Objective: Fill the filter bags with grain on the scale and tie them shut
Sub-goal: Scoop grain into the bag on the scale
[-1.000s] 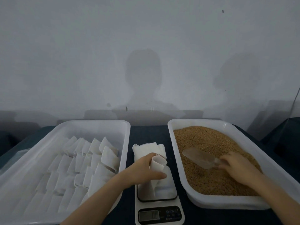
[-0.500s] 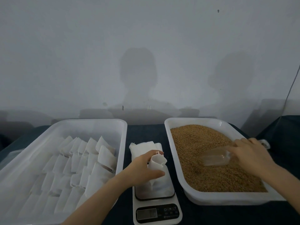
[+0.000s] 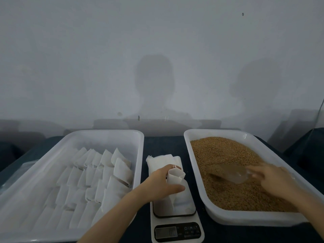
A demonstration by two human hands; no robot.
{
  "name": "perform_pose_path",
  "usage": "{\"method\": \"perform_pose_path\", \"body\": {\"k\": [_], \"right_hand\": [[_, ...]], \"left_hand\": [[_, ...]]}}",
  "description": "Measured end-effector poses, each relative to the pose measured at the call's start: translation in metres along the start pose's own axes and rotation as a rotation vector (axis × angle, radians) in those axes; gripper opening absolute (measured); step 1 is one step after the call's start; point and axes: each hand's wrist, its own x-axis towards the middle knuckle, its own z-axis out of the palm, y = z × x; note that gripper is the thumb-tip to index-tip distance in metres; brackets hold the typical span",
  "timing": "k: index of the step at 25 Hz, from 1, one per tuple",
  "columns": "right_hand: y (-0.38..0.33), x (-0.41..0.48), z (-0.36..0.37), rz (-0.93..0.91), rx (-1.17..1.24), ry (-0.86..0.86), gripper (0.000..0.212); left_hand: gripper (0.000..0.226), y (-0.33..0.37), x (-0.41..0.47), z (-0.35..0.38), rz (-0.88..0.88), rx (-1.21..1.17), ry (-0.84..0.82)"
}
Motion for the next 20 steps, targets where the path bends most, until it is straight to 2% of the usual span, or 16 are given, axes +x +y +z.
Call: {"method": "perform_pose_path", "body": {"k": [5,15,20], "right_hand": [[0.003,-0.014,-0.010,0.008,0.201,-0.104,0.036],[-0.010,-0.029,-0.026,0.023,0.306,-0.067,0.037],[-0.036,-0.033,-0.055,-0.105,0.378,-0.027,0.041]], "left_hand": [[0.051,0.000,0.001,0.000,-0.003,0.003,-0.010],[0.059,-0.002,0.002,0.002,-0.035,0.005,-0.053],[0.066,-0.004,0.003,0.003,-0.059,0.011,-0.069]]}}
